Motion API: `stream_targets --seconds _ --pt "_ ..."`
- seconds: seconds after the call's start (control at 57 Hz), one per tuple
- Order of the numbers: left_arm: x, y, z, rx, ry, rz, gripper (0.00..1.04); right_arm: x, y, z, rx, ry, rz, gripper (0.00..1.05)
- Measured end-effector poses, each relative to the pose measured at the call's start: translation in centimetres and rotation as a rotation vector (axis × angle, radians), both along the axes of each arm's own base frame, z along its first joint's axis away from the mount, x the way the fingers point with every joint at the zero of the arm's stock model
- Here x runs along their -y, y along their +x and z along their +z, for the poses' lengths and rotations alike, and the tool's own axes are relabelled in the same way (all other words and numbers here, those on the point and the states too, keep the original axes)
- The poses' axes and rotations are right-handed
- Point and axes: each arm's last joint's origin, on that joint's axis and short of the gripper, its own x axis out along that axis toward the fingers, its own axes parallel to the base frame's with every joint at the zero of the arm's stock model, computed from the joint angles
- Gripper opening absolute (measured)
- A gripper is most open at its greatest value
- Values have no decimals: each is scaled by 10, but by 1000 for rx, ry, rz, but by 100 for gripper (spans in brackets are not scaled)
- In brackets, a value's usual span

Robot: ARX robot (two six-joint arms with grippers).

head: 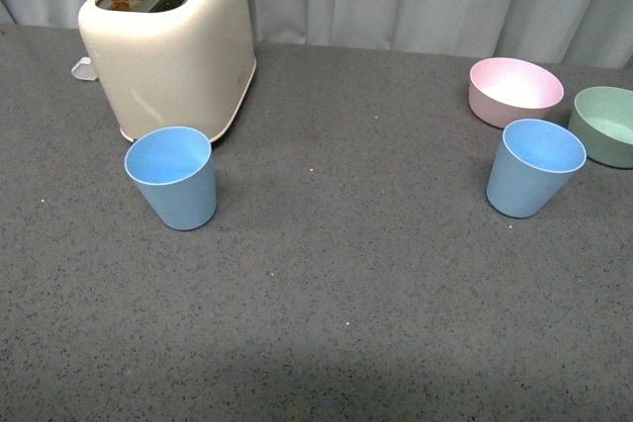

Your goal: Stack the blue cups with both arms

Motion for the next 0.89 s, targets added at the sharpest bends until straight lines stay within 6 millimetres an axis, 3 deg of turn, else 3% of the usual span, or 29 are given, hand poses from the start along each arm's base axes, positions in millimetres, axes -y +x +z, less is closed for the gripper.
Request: stream_targets --seconds 0.895 --pt "0 0 0 0 0 0 98 0 0 0 0 0 0 95"
